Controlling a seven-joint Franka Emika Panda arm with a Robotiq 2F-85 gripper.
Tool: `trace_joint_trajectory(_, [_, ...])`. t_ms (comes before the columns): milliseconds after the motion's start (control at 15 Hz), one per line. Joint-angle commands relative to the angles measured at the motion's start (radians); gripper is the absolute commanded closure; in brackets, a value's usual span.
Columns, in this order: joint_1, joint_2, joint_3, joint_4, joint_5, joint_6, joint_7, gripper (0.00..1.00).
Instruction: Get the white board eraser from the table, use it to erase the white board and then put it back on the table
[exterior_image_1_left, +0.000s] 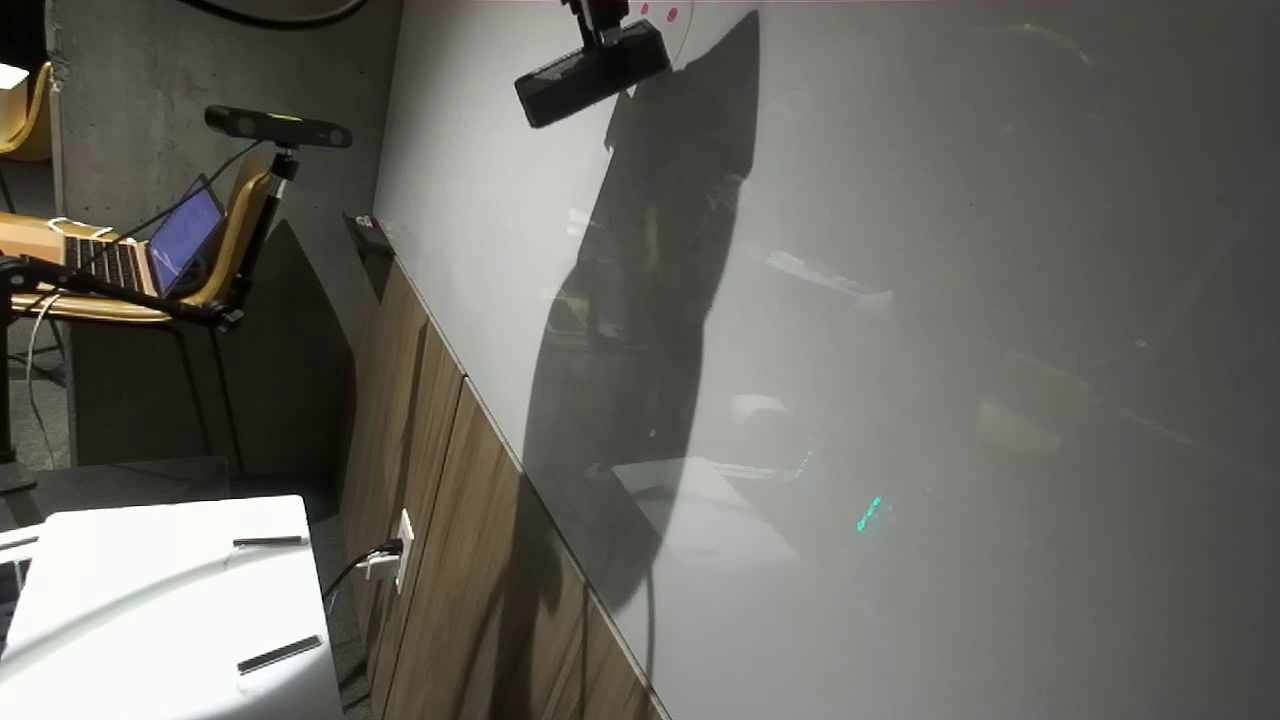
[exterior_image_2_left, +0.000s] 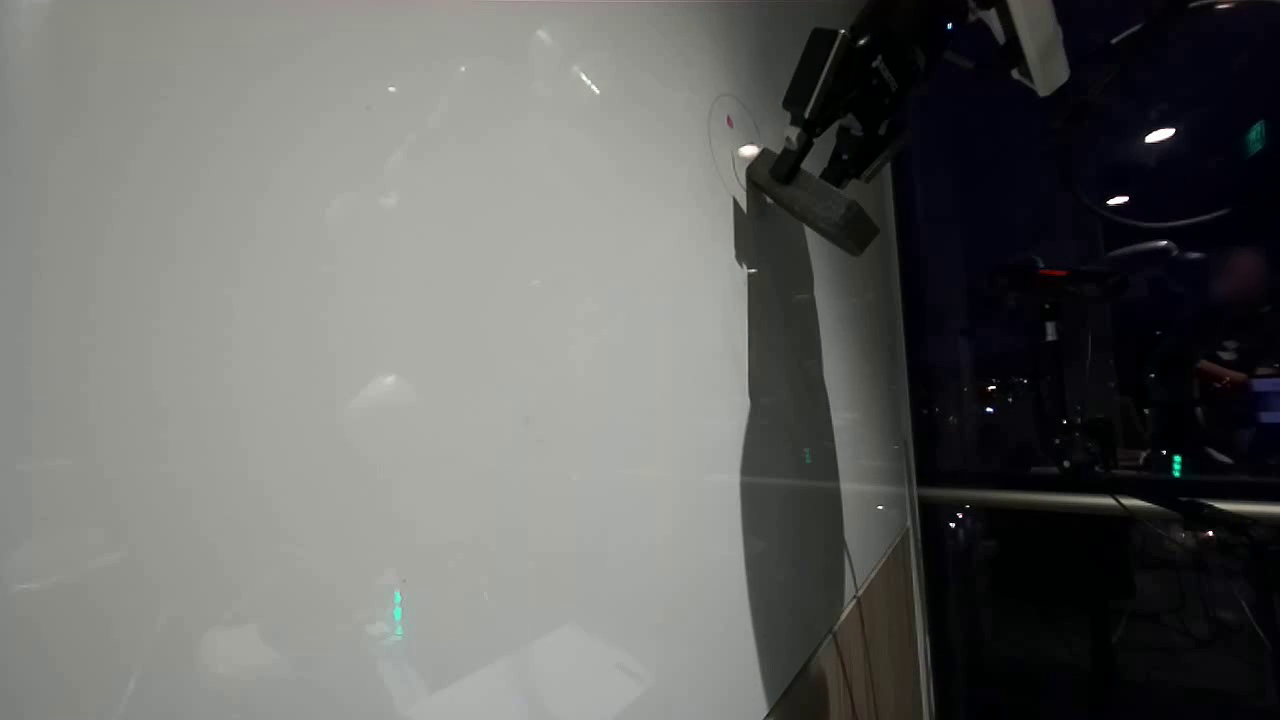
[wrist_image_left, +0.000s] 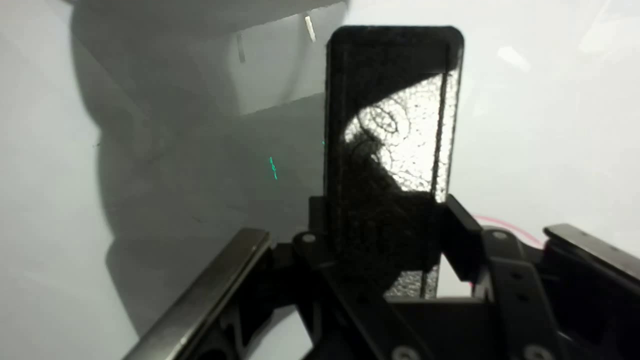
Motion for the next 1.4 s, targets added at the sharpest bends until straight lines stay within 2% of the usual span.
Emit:
trace_joint_trajectory(0, [-0.002, 0.004, -0.017, 0.059, 0.029, -0.047, -0.029, 0.69])
trace_joint_trajectory(867, [-0.016, 0.080, -0.030, 0.230, 0.014, -0.109, -0.037, 0.69])
trace_joint_trajectory(1333, [-0.023, 0.123, -0.048, 0.186, 0.014, -0.092, -0.074, 0.69])
